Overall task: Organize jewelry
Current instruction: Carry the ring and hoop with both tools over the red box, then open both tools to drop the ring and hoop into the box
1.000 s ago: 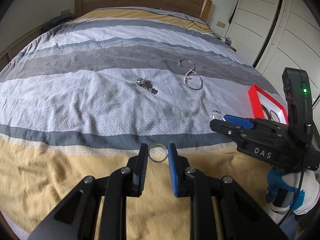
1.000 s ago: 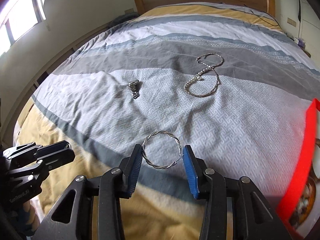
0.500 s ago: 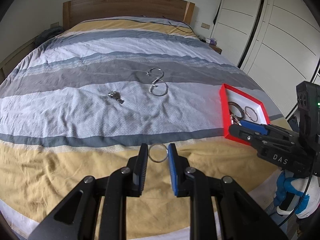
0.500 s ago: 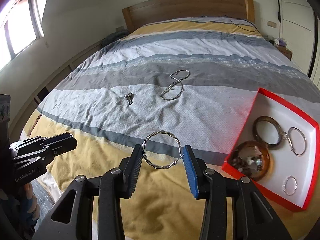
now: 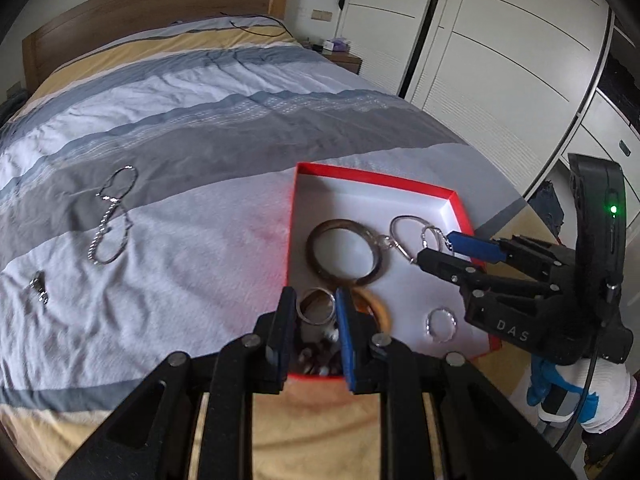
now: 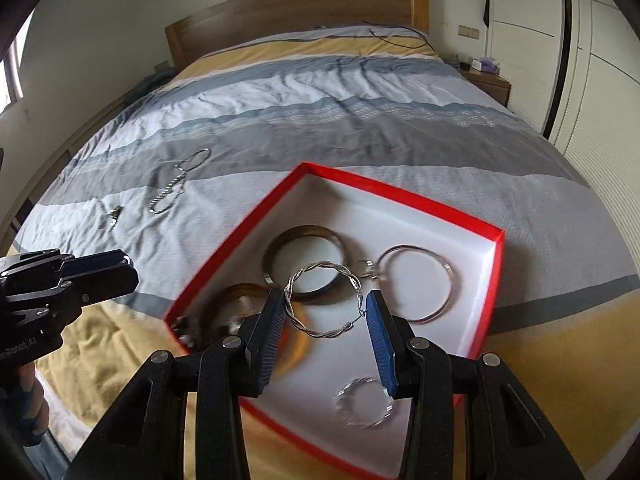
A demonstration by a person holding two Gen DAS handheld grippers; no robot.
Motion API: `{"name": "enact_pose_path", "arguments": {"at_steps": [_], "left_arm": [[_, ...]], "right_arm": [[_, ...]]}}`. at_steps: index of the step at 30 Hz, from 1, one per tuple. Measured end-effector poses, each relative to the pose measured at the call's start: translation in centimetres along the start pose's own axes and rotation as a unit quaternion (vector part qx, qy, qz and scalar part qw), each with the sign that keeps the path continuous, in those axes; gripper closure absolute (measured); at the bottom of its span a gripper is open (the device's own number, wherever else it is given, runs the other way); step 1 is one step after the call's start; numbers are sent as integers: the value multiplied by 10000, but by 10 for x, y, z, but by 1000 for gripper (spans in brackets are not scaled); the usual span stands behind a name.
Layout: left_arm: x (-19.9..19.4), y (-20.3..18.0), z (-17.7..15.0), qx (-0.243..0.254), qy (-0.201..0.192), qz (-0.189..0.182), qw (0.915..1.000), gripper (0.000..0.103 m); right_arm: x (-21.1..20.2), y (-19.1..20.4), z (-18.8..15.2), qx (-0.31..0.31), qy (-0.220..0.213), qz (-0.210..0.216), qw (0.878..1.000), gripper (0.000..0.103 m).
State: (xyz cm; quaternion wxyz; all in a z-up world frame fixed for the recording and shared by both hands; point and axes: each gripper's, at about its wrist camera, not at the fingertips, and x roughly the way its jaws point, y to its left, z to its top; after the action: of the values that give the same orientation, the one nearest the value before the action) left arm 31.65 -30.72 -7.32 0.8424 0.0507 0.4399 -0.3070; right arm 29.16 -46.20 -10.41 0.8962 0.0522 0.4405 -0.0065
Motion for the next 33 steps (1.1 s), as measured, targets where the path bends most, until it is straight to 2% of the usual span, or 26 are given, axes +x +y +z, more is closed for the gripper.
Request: {"name": "enact_pose_path", "arguments": {"at_steps": [7, 15, 27, 33], "left_arm": [[70, -24, 26, 254, 314, 118, 9991, 84], [113, -29, 28, 349, 568, 165, 9976, 84], [111, -29, 24, 363, 539, 145, 9978, 83], [93, -27, 25, 252, 522, 57, 9983, 79]], "right_arm": [[50, -48, 14, -137, 474, -223, 9985, 62], [79, -53, 20, -614, 804, -325, 9943, 61], [75, -53, 20, -839, 841, -397, 9921, 58], [49, -54, 18, -731, 686, -454, 9939, 58]]}}
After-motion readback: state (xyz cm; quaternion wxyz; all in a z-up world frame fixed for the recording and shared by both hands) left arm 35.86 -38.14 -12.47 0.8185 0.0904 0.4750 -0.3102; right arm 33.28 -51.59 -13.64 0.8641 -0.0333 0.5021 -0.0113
